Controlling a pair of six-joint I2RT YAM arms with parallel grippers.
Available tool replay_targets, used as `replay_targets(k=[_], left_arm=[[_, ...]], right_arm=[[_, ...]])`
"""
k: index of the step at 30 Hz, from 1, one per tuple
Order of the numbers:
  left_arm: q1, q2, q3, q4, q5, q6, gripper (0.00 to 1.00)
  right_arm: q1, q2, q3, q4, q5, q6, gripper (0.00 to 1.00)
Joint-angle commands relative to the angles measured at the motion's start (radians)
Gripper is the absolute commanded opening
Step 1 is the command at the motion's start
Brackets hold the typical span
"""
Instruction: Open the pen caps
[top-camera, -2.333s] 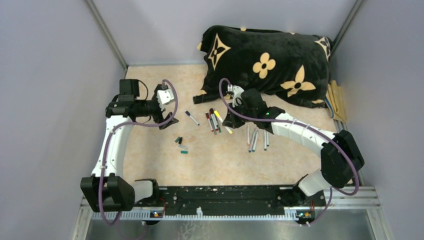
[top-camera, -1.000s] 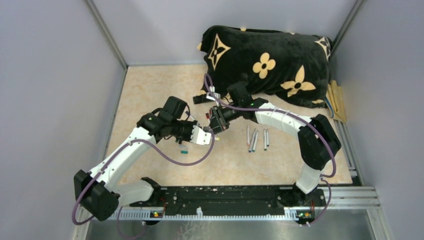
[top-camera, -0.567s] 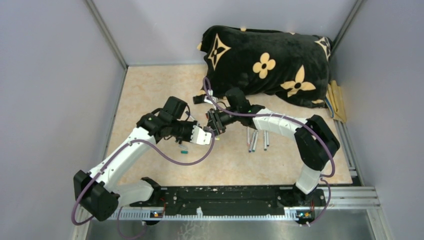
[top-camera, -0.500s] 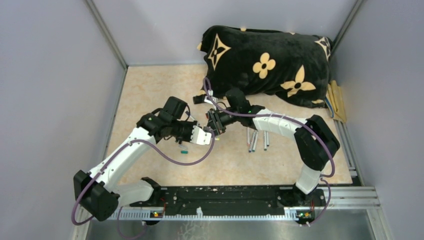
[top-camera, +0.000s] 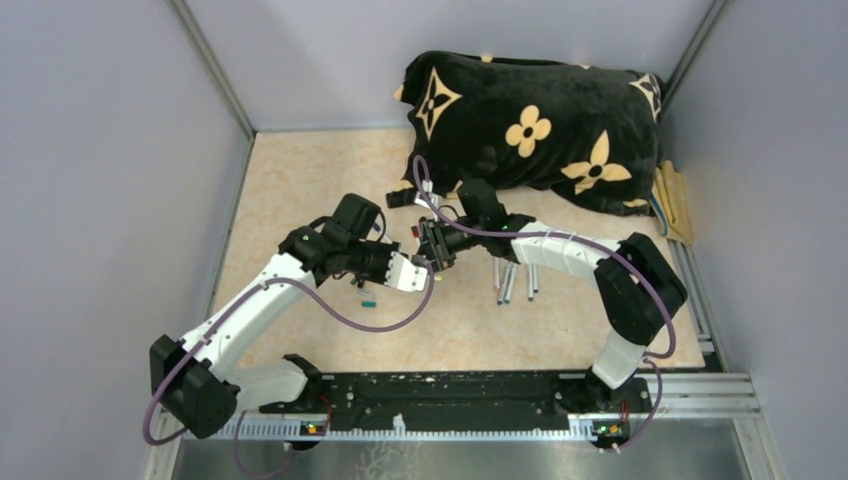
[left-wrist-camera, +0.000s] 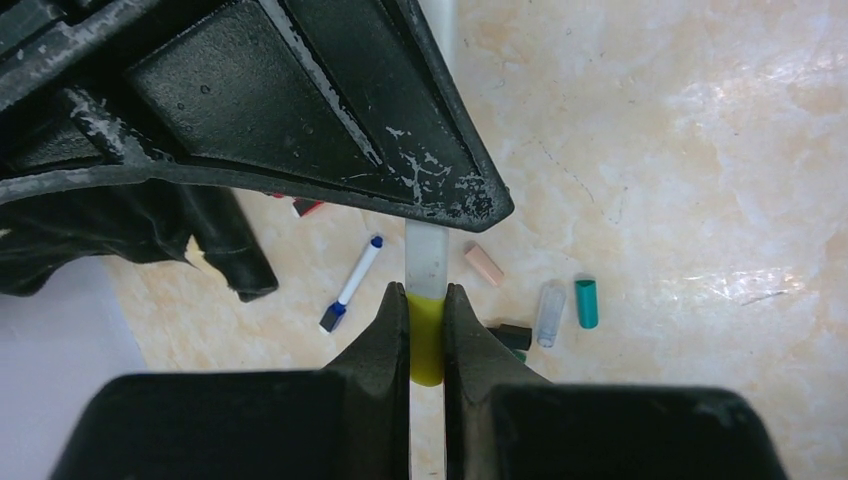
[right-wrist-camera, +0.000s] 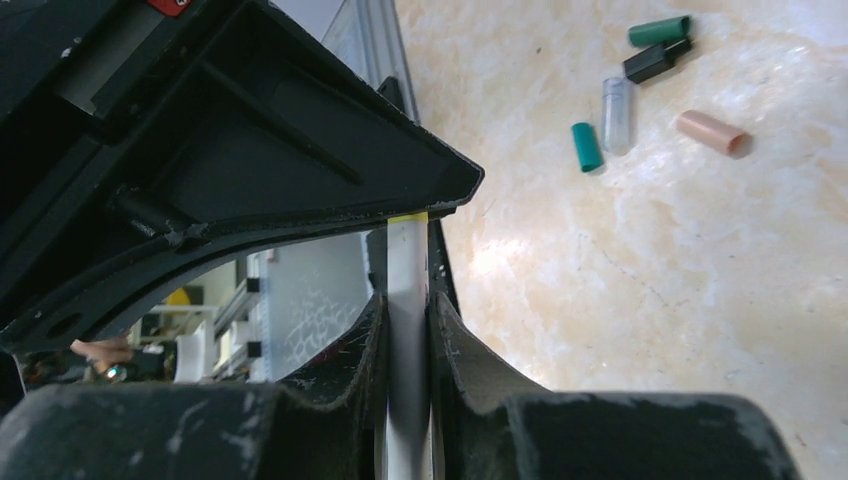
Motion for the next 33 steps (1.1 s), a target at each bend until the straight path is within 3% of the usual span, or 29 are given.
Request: replay_targets(k=[1,6,13,18,20,27,33], left_arm=[[0.01,0.032,0.0,-0.001,-0.146,0.018,0.0],[0.055,0.065,-0.031,0.024,-0.187,0.047,0.0],[0.22,0.11,-0.017,0.039,-0.153,0.119,0.0],[0.251,0.106,-0.02,0.045,-0.131,0.112,0.0],[0.254,0.107,-0.027,0.054,-0.081,0.068,0.0],[0.336,0.193,-0.051,0.111,0.096,-0.124,0.0],[0.394,0.293,-0.064,0.153,0.197,-0.207,0.0]], right_arm=[[-0.03,-0.099,-0.04,-0.116,0.04,-0.064,0.0],[-0.036,-0.156,-0.081,-0.227,0.081,-0.123,0.0],[-0.058,-0.232,-0.144,-0.313,0.122,-0.162,0.0],[-0.08,-0.277,-0.141,-0.374,0.184,-0.181,0.0],[-0.099,-0.312,-0.145,-0.383,0.27,-0.17,0.0],[-0.192,-0.504,-0.218,-0.491,0.864,-0.086,0.0],[-0.312,-0.667,-0.404,-0.463,1.163,0.013,0.0]])
